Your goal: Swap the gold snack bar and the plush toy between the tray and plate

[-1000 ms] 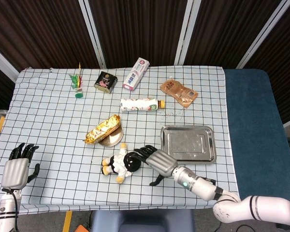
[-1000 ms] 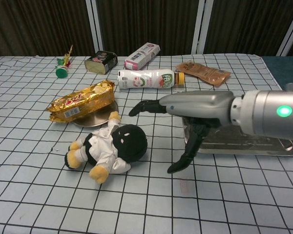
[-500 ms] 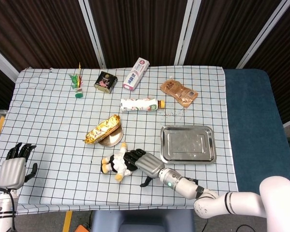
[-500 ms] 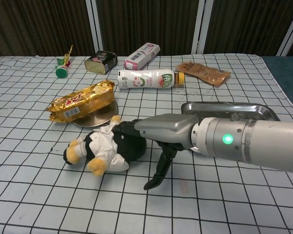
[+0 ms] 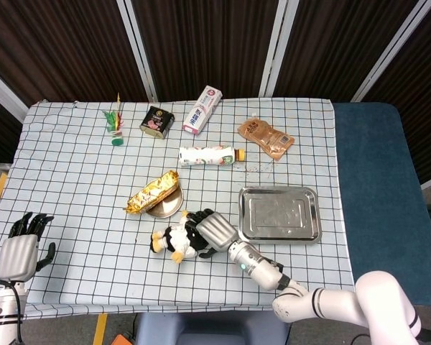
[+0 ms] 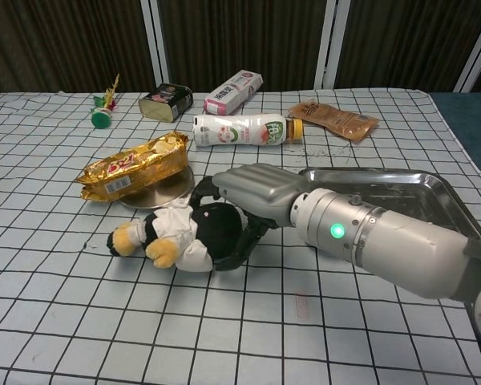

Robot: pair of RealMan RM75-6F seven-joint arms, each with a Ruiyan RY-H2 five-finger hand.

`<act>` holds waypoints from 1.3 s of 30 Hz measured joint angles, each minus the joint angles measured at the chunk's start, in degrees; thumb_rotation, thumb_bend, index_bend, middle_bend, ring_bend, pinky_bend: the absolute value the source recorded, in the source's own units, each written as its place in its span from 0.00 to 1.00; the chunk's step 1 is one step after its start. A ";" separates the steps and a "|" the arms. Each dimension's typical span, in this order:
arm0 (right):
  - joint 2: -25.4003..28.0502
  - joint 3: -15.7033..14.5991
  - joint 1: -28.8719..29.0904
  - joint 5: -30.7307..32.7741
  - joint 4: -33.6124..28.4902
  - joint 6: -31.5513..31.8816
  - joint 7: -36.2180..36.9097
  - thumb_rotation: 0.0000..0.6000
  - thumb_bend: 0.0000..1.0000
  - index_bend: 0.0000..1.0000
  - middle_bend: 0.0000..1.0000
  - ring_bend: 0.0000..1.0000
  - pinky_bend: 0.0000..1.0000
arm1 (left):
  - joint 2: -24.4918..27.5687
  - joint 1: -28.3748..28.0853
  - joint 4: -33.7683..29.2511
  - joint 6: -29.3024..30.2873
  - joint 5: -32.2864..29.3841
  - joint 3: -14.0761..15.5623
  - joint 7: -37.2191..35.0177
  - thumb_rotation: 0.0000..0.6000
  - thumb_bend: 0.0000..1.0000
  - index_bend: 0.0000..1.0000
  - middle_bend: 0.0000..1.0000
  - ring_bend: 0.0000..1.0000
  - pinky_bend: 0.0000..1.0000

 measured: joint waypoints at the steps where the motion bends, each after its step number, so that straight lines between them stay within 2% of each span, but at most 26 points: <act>1: -0.83 0.02 -0.04 -0.75 1.40 0.84 0.71 1.00 0.11 0.59 0.46 0.56 0.55 | 0.05 0.05 -0.03 0.05 0.07 -0.05 -0.10 1.00 0.48 0.20 0.16 0.07 0.15; 5: -4.08 -0.01 -0.28 -3.76 6.94 4.37 3.75 1.00 0.15 0.73 0.56 0.68 0.66 | 0.17 0.19 -0.08 0.18 0.14 -0.20 -0.33 1.00 0.48 0.20 0.16 0.07 0.15; 9: -6.22 -0.10 -0.90 -5.92 10.59 7.77 5.36 1.00 0.19 0.83 0.63 0.75 0.72 | 0.24 0.30 -0.14 0.23 0.15 -0.34 -0.40 1.00 0.48 0.20 0.16 0.07 0.15; 17: -4.52 -0.14 -2.68 -6.92 9.48 10.30 6.06 1.00 0.24 0.92 0.67 0.79 0.75 | 0.18 0.34 -0.05 0.10 0.37 -0.39 -0.23 1.00 0.48 0.20 0.16 0.07 0.15; 23: 1.75 -0.68 -5.40 -6.52 1.06 11.93 4.23 1.00 0.24 0.93 0.68 0.79 0.75 | 0.06 0.28 0.00 -0.25 0.26 -0.42 0.13 1.00 0.48 0.20 0.16 0.07 0.15; 31: 17.06 -2.04 -12.46 -4.29 -15.51 16.56 -0.32 1.00 0.25 0.93 0.68 0.79 0.76 | -0.08 0.33 -0.09 -0.32 -0.07 -0.67 0.44 1.00 0.48 0.20 0.16 0.07 0.15; 36: 26.02 -3.15 -18.15 -2.34 -19.50 20.08 -0.47 1.00 0.26 0.93 0.68 0.79 0.76 | -0.23 0.36 -0.01 -0.40 -0.50 -0.96 0.46 1.00 0.48 0.20 0.16 0.07 0.15; 39: 28.02 -3.67 -19.80 -1.60 -18.84 20.37 1.87 1.00 0.26 0.93 0.68 0.79 0.75 | -0.39 0.33 -0.01 -0.44 -0.43 -0.93 0.62 1.00 0.48 0.21 0.16 0.07 0.15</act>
